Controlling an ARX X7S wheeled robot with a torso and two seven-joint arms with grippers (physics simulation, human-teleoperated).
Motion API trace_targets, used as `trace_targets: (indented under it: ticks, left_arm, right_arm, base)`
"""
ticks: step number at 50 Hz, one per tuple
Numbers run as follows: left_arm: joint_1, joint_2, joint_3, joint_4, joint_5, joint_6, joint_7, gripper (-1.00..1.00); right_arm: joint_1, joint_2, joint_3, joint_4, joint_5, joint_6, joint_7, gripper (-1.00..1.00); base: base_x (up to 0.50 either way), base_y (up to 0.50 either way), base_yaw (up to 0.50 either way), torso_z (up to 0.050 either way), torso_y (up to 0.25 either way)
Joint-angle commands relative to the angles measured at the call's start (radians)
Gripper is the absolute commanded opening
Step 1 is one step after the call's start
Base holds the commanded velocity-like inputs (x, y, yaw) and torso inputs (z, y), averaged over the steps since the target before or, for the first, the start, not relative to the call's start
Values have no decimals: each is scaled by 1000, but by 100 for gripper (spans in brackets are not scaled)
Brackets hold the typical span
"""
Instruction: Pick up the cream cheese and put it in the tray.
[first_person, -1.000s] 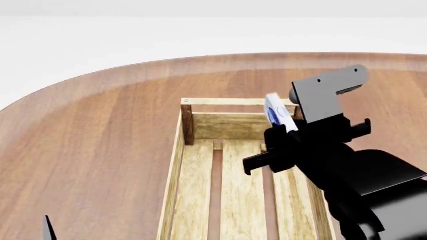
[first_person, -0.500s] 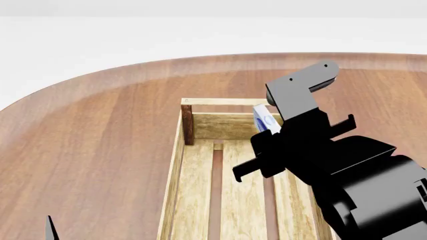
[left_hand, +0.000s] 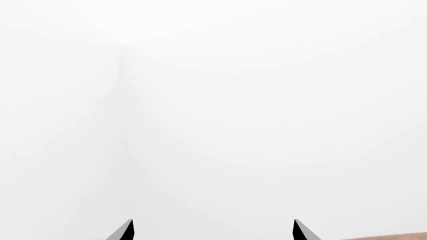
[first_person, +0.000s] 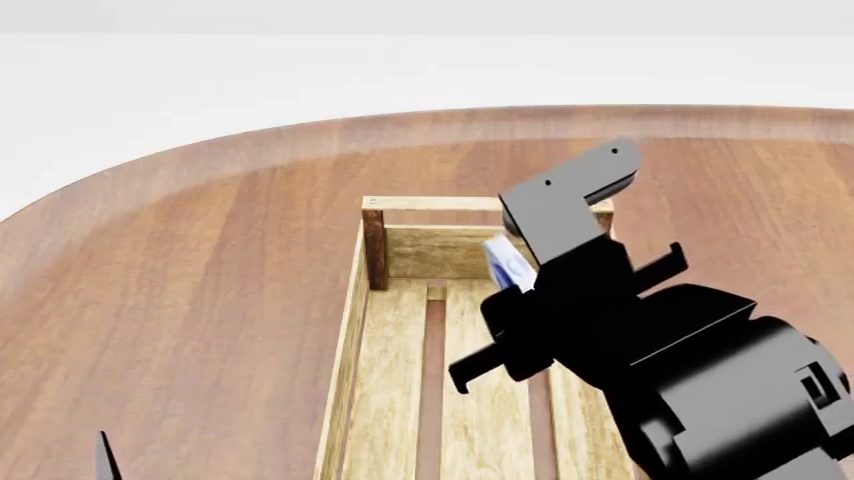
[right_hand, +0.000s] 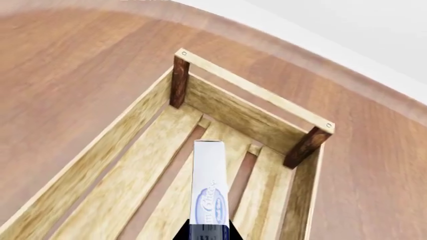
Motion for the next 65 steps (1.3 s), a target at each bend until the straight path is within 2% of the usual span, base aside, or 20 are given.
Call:
trace_targets:
  ticks: [1, 17, 65]
  left_arm:
    - [-3, 2, 2, -4, 6, -7, -5, 100]
    - [0, 1, 4, 2, 14, -15, -11, 100]
    - [-6, -5, 12, -7, 8, -1, -22, 100]
  right_arm:
    - [-2, 5, -19, -22, -19, -5, -5, -100]
    - [-4, 13, -22, -42, -14, 2, 1, -100]
    - [-7, 18, -34, -86, 1, 1, 8, -100]
  base:
    - [0, 0, 0, 0, 0]
    - [0, 0, 0, 0, -5]
    - [0, 0, 0, 0, -110]
